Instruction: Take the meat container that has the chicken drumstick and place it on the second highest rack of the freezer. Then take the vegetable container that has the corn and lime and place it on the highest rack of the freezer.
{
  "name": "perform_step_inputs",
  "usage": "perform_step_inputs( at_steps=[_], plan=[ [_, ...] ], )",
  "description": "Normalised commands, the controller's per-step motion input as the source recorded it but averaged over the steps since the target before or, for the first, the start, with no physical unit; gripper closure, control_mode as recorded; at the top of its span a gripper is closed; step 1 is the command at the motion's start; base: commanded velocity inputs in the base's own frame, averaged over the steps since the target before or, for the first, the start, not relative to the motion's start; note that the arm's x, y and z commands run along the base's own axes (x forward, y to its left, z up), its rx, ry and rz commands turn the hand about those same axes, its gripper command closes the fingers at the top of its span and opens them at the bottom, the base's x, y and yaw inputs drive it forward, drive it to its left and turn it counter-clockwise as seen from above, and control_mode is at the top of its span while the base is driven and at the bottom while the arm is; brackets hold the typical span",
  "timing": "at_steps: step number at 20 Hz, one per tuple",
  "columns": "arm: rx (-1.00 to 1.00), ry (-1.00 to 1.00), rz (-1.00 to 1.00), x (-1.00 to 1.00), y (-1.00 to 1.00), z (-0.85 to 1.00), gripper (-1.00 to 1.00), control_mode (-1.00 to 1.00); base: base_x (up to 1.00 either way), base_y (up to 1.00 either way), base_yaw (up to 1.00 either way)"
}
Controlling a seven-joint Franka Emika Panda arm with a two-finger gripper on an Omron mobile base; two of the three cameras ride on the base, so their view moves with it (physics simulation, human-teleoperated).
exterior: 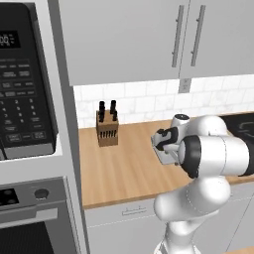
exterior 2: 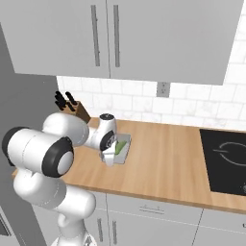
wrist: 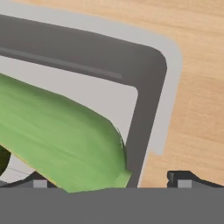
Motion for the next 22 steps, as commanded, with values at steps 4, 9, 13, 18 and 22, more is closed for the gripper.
perform_step_inputs(
  at_steps=[4, 9, 13, 18, 22],
  plan=[
    [0.0, 0.0, 0.0, 0.0, 0.0, 0.0, -1.0, -1.0, 0.0, 0.0, 0.0],
    [0.0, 0.0, 0.0, 0.04, 0.0, 0.0, 1.0, -1.0, 0.0, 0.0, 0.0],
    [0.0, 0.0, 0.0, 0.0, 0.0, 0.0, 1.0, -1.0, 0.0, 0.0, 0.0],
    [0.0, 0.01, 0.0, 0.0, 0.0, -0.04, 1.0, -1.0, 0.0, 0.0, 0.0],
    [0.0, 0.18, 0.0, 0.02, 0.0, -0.24, 1.0, -1.0, 0.0, 0.0, 0.0]
  ],
)
